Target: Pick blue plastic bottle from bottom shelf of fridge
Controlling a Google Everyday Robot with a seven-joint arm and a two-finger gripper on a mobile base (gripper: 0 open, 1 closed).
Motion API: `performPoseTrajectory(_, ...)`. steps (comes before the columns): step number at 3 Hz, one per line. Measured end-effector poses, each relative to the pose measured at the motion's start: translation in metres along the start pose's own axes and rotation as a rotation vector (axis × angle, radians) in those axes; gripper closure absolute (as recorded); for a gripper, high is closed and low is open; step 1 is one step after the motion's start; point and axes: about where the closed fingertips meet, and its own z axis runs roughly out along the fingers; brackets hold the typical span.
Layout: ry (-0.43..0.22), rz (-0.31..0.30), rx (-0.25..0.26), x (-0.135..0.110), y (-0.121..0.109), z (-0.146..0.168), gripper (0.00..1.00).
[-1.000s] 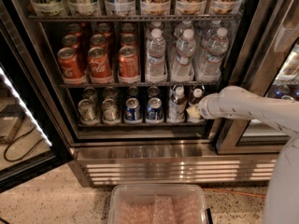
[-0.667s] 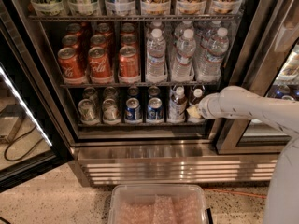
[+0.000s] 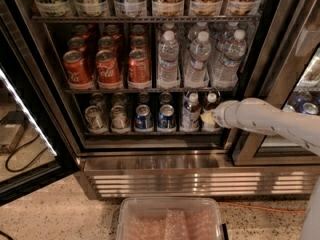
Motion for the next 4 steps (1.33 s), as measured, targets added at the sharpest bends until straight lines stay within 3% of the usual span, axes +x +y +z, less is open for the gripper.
performPoseTrajectory(4,-0.046,0.008,0.034,-0.003,0.005,-0.018,1.00)
